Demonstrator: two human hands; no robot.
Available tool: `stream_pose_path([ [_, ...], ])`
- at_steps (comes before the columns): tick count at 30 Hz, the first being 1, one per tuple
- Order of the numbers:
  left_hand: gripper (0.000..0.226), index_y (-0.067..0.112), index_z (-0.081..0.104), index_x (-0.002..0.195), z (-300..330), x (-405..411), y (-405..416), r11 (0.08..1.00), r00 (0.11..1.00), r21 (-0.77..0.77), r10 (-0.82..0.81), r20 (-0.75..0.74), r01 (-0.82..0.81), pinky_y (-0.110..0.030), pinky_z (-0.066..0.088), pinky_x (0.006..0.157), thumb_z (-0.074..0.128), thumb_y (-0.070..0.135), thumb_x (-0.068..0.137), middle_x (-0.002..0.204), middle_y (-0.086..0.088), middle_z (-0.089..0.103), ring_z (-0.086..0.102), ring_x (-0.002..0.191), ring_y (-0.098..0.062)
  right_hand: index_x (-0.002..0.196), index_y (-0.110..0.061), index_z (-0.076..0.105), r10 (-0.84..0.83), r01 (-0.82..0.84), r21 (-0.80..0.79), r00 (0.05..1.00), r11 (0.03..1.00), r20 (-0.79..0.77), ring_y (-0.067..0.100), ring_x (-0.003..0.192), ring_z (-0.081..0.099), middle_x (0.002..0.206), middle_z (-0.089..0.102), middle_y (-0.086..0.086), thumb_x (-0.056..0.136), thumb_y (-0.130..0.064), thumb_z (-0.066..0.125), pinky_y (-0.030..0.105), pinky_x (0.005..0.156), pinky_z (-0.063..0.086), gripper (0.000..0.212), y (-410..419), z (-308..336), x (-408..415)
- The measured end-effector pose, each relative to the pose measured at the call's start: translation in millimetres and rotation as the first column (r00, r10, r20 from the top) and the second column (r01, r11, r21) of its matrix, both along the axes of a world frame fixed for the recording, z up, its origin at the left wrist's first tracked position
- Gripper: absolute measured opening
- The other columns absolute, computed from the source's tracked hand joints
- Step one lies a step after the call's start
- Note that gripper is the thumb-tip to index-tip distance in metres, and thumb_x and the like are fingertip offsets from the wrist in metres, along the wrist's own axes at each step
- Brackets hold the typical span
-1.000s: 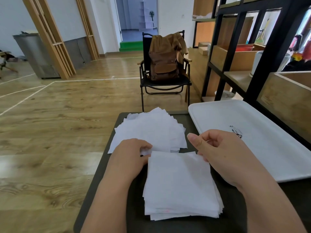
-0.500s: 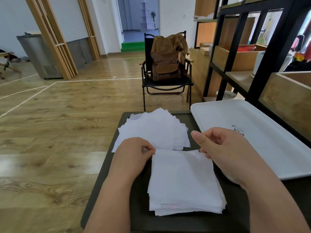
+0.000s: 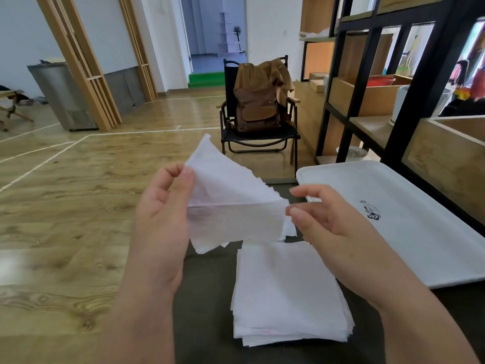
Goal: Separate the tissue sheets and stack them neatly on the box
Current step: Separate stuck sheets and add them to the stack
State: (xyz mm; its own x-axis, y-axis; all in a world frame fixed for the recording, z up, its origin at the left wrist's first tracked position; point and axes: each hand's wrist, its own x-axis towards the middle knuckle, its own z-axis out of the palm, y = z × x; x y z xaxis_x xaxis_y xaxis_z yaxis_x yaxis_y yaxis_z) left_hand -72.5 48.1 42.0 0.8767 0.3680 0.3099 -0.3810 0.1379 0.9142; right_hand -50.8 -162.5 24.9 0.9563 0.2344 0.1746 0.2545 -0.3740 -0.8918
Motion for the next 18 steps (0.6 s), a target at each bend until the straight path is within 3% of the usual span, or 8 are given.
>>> stream_pose_path([
  [3,0.014,0.033,0.073,0.081,8.7,-8.1,-0.5,0.997,0.997,-0.040,-0.061,0.036,0.063,-0.018,0.054,0.060,0.060,0.037,0.083,0.086,0.009,0.074,0.068,0.073,-0.003,0.121,-0.061,0.036,0.085,-0.088,0.161,0.996,0.983,0.023,-0.012,0.101,0.059,0.109,0.065,-0.031,0.087,-0.046,0.062,0.015,0.074,0.050,0.046,10.7,6.0,-4.6],
  [5,0.015,0.033,0.073,0.080,8.4,-9.5,-3.7,0.999,0.999,-0.005,-0.050,-0.003,0.050,-0.017,0.053,0.055,0.060,0.034,0.088,0.083,0.008,0.074,0.068,0.068,-0.003,0.125,-0.058,0.033,0.062,-0.073,0.196,0.996,0.978,0.065,-0.001,0.093,0.067,0.100,0.071,-0.021,0.085,-0.041,0.066,0.022,0.076,0.053,0.055,16.2,7.8,-6.0],
  [8,0.018,0.032,0.068,0.085,3.9,-7.3,-7.3,0.997,0.997,0.077,-0.006,-0.079,0.012,-0.019,0.049,0.047,0.057,0.026,0.098,0.078,0.007,0.074,0.066,0.060,-0.004,0.130,-0.049,0.039,-0.007,-0.006,0.276,0.999,0.961,0.046,0.016,0.080,0.071,0.083,0.074,0.000,0.092,-0.037,0.054,0.032,0.078,0.056,0.042,18.4,9.2,-6.7],
  [11,0.015,0.039,0.066,0.096,-1.9,-4.9,-9.1,0.992,0.990,0.123,-0.008,-0.139,0.025,-0.034,0.054,0.050,0.059,0.026,0.098,0.082,-0.005,0.076,0.069,0.064,-0.017,0.123,-0.050,0.047,-0.006,0.015,0.323,1.000,0.946,-0.029,0.004,0.080,0.070,0.085,0.074,-0.012,0.097,-0.038,0.044,0.015,0.065,0.056,0.029,13.3,7.9,-4.9],
  [14,0.021,0.046,0.064,0.103,-5.5,-2.4,-12.9,0.984,0.986,0.176,0.015,-0.165,0.014,-0.040,0.053,0.059,0.058,0.027,0.099,0.084,-0.018,0.073,0.063,0.065,-0.025,0.114,-0.057,0.049,0.039,-0.023,0.281,0.998,0.959,-0.052,0.007,0.081,0.070,0.082,0.074,-0.006,0.091,-0.045,0.053,0.013,0.059,0.054,0.026,10.6,8.3,-5.8],
  [16,0.018,0.047,0.066,0.104,-5.1,-2.6,-14.4,0.976,0.987,0.215,0.003,-0.159,0.032,-0.039,0.052,0.061,0.055,0.032,0.100,0.084,-0.018,0.072,0.061,0.067,-0.025,0.111,-0.059,0.052,0.025,-0.019,0.257,0.999,0.966,-0.022,0.018,0.084,0.068,0.079,0.071,0.009,0.088,-0.041,0.061,0.020,0.062,0.055,0.031,9.3,6.5,-4.9],
  [18,0.014,0.045,0.069,0.106,-3.5,-4.3,-13.5,0.956,0.985,0.278,-0.047,-0.167,0.093,-0.044,0.056,0.071,0.058,0.042,0.096,0.090,-0.024,0.070,0.064,0.070,-0.034,0.107,-0.059,0.056,-0.030,0.029,0.274,1.000,0.961,0.000,0.025,0.087,0.065,0.077,0.070,0.015,0.086,-0.035,0.064,0.022,0.069,0.056,0.032,8.3,4.5,-2.4],
])
